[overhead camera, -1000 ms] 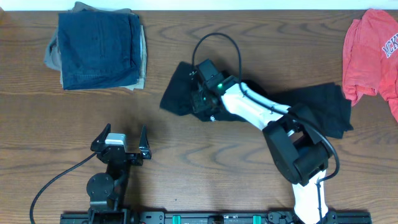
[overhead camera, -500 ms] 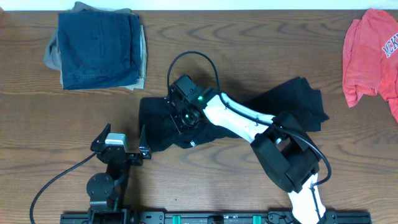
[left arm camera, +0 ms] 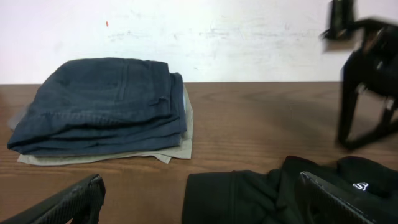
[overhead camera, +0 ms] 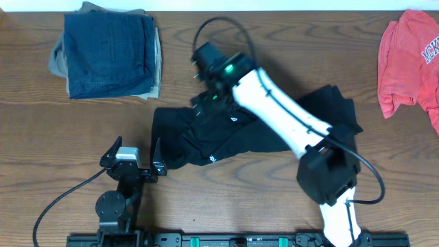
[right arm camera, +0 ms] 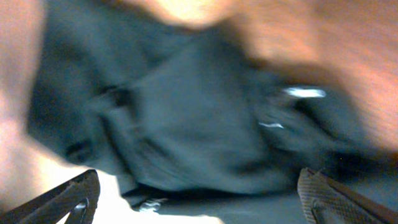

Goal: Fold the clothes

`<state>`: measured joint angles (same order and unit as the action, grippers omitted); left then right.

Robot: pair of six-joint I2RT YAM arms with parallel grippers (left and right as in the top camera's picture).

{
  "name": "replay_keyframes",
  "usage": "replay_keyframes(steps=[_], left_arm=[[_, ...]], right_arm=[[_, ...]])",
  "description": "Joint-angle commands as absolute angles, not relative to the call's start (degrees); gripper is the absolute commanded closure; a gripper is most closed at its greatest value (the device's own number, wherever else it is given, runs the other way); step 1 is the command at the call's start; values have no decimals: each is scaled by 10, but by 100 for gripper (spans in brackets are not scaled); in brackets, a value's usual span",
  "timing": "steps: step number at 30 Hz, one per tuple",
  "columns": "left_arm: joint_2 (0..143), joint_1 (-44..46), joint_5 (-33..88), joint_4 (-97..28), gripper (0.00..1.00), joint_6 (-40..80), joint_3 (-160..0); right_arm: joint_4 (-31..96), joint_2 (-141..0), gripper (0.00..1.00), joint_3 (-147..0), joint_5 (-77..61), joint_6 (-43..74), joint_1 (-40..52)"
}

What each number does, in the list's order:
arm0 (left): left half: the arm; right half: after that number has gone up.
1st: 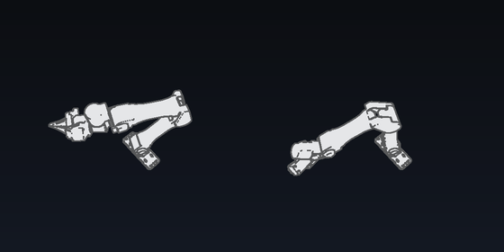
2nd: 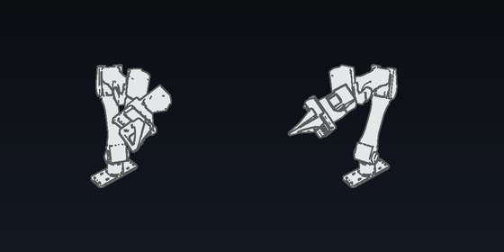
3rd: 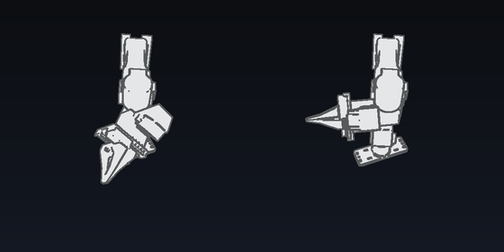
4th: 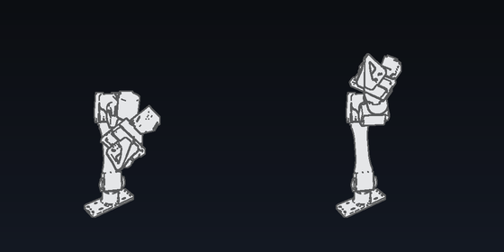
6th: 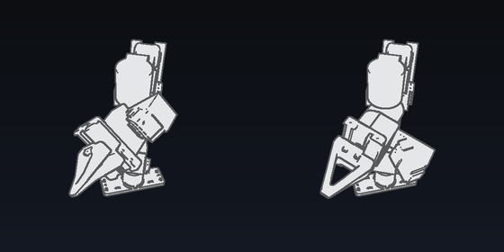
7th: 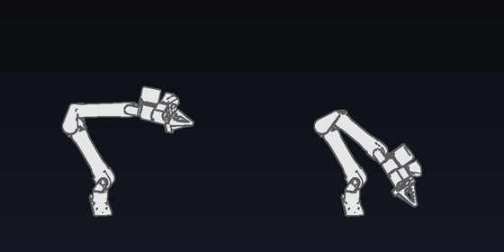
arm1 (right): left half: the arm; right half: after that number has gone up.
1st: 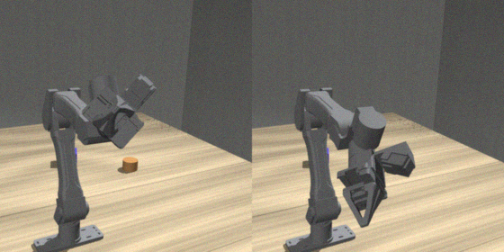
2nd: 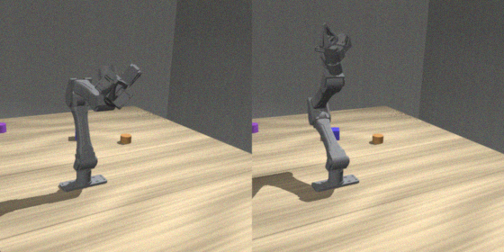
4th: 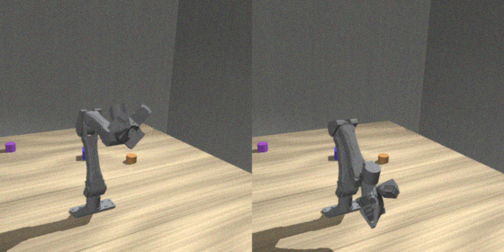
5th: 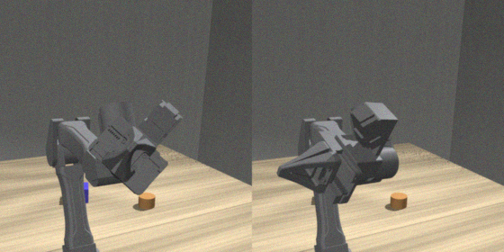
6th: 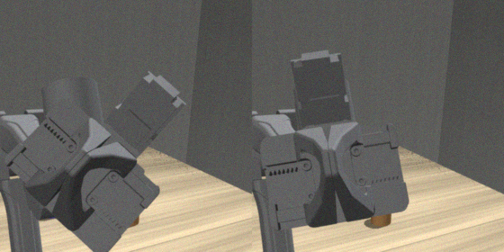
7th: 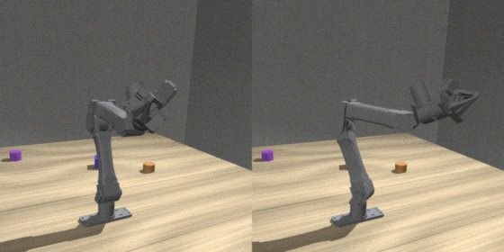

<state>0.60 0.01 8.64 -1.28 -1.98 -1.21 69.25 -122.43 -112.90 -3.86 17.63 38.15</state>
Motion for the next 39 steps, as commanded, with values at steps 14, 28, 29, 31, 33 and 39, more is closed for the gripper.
replay_keyframes(steps=[14,28,29,31,33,39], left_arm=[[2,-3,95,-32,2,-28,-2],[2,-3,95,-32,2,-28,-2],[2,-3,95,-32,2,-28,-2],[2,-3,95,-32,2,-28,-2],[2,-3,95,-32,2,-28,-2],[2,-3,95,-32,2,-28,-2]], right_arm=[[853,-1225,1,-1150,70,231,85],[788,-1226,6,-1142,-104,147,97],[782,-1226,6,-1142,-98,147,110],[767,-1230,6,-1142,-85,147,141],[752,-1236,6,-1142,-79,147,171],[721,-1272,8,-1142,-51,151,247]])
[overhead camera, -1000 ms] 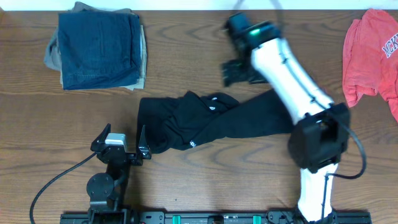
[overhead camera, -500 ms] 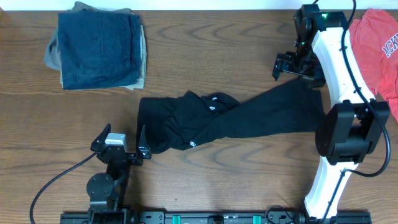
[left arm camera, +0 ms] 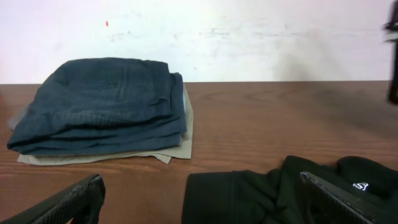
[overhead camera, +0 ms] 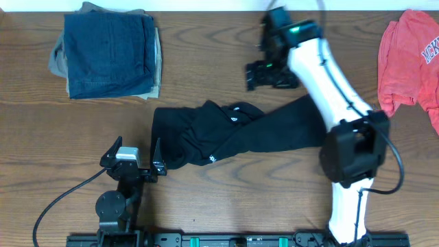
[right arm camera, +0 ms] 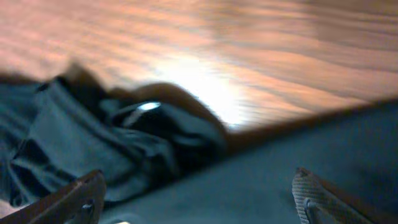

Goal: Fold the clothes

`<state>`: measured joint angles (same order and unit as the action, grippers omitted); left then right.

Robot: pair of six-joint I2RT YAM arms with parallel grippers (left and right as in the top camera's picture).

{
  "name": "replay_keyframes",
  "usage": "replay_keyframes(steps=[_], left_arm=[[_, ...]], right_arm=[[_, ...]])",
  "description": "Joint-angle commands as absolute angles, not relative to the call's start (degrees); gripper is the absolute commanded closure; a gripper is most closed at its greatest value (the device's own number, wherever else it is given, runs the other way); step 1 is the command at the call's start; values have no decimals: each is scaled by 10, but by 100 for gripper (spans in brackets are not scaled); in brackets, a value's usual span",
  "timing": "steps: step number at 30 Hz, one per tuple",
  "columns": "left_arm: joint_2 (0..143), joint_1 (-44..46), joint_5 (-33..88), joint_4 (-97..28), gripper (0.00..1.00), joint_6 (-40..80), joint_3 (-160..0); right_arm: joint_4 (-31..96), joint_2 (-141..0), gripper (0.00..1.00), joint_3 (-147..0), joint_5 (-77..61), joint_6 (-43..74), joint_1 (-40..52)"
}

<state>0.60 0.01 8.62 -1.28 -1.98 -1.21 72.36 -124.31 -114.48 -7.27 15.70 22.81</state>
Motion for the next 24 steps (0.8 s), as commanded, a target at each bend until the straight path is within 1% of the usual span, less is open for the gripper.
replay_keyframes(steps=[1,8,11,16,18,20,22,24], left_arm=[[2,-3,95,-32,2,-28,-2],[2,-3,95,-32,2,-28,-2],[2,-3,95,-32,2,-28,-2],[2,-3,95,-32,2,-28,-2],[2,-3,95,-32,2,-28,-2],[2,-3,95,-32,2,-28,-2],[2,-3,95,-32,2,-28,-2],[2,-3,95,-32,2,-28,-2]], right_arm=[[721,-1278,8,-1142,-44,155,255],[704,-1324,15,-1142,-48,152,296],[698,-1344,15,-1142,-48,119,314],[686,-1368,16,-1142,-43,113,338],[678,-1372,22,-1142,-42,113,343],[674,-1373,34,-1142,-32,114,345],[672,-1373,44,-1142,-17,121,346],[675,-1373,50,-1142,6,135,346]])
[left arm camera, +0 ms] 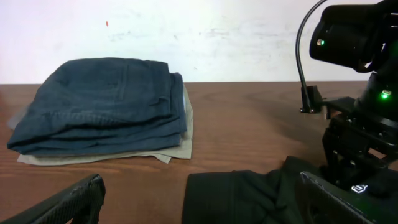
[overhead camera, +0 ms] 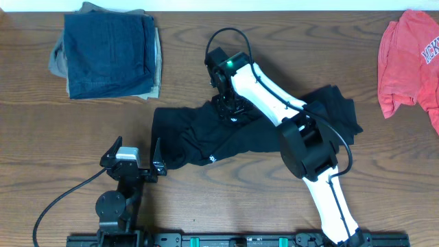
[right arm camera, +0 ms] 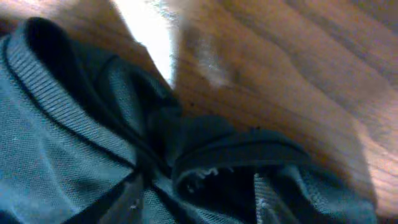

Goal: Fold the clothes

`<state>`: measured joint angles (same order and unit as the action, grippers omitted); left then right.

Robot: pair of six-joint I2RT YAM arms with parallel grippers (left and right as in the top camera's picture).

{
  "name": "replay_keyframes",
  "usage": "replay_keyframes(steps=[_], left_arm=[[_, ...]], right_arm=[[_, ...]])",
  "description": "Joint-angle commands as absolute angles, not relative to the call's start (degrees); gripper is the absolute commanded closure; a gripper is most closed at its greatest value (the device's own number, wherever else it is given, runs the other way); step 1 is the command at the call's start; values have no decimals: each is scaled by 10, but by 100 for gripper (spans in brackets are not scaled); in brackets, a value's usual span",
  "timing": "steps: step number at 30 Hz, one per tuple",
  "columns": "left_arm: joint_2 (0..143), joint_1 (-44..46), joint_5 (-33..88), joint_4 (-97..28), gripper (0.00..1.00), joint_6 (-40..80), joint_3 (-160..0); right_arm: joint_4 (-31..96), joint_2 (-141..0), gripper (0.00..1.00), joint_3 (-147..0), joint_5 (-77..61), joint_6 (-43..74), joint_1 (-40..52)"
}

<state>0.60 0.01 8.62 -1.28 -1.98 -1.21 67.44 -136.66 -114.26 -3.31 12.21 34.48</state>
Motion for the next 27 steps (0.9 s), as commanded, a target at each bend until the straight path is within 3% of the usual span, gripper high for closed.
replay_keyframes(steps=[1,7,10,27], left_arm=[[2,-3,95,-32,2,-28,-2],[2,-3,95,-32,2,-28,-2],[2,-3,95,-32,2,-28,-2],[2,-3,95,-32,2,-28,-2]], right_arm=[[677,-1373,53,-1142,19,143,345],[704,-1371,79,-1149,55,163,344],[719,-1367,99,-1157,54,163,344],[802,-1212,99,-1176,67,223,334]])
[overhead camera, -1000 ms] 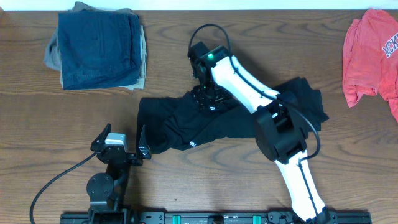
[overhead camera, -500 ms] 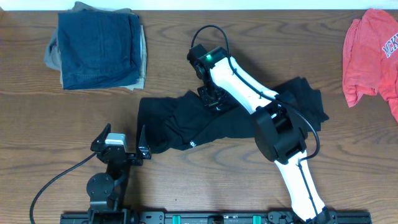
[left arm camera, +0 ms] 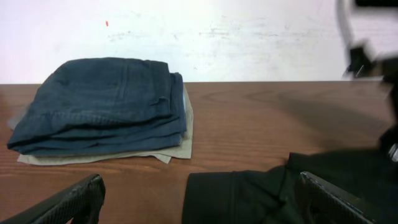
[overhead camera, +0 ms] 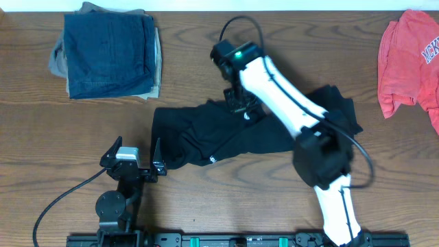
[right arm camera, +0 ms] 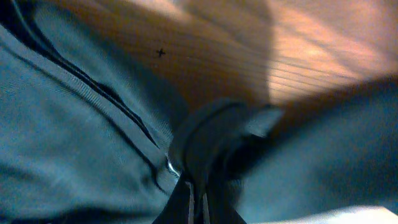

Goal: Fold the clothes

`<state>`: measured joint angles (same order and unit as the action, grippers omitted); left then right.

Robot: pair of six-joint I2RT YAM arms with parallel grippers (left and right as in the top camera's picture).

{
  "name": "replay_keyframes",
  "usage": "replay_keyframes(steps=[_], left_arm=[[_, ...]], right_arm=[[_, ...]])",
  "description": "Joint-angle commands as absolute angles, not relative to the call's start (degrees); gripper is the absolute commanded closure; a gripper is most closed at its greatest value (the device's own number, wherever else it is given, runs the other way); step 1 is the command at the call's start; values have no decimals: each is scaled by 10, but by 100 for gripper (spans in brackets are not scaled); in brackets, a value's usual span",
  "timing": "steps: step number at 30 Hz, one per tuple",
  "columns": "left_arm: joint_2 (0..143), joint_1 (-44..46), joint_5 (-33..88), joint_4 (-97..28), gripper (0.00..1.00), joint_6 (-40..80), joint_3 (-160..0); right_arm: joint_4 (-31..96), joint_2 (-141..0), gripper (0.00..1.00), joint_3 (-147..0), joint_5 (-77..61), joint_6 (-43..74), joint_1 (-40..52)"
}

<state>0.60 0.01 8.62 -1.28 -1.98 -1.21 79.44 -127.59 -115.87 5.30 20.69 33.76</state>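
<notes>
A black garment (overhead camera: 206, 134) lies crumpled across the middle of the table; its near sleeve also shows in the left wrist view as black cloth (left arm camera: 249, 196). My right gripper (overhead camera: 241, 108) is down on its far edge. In the right wrist view, this gripper (right arm camera: 198, 202) is shut on a raised fold of the black cloth (right arm camera: 93, 124). My left gripper (overhead camera: 136, 144) rests near the front left and stands open (left arm camera: 199, 182), holding nothing, just short of the garment's left end.
A folded stack of blue jeans (overhead camera: 110, 48) on a tan piece sits at the back left, seen too as the jeans stack (left arm camera: 106, 102). A red shirt (overhead camera: 411, 58) lies crumpled at the back right edge. A white wall (left arm camera: 205, 37) stands behind the table.
The right gripper's fingers stood apart around a fold at the garment's far edge; now they are shut on it, and the gripper sits slightly further right. The left arm has not moved.
The right gripper was open over the garment's left part. Then it hung open over bare wood beyond the garment's far edge. Then it was down on that edge with its fingers around a fold, and now it grips the fold. The left gripper stayed parked and open.
</notes>
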Motion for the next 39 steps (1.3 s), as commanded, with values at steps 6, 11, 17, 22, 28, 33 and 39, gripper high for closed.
replay_keyframes(steps=[6,11,17,22,28,33,39], left_arm=[[2,-3,95,-32,2,-28,-2],[2,-3,95,-32,2,-28,-2],[2,-3,95,-32,2,-28,-2],[2,-3,95,-32,2,-28,-2],[2,-3,95,-32,2,-28,-2],[2,-3,95,-32,2,-28,-2],[2,-3,95,-32,2,-28,-2]], right_arm=[[831,-1148,98,-1175,66,225,340],[845,-1134,99,-1175,66,240,344],[851,-1134,99,-1175,68,257,349],[838,-1135,83,-1175,108,257,345],[794,-1136,67,-1166,140,257,332],[756,-1136,25,-1145,144,257,315],[761,-1136,1,-1121,145,257,304]])
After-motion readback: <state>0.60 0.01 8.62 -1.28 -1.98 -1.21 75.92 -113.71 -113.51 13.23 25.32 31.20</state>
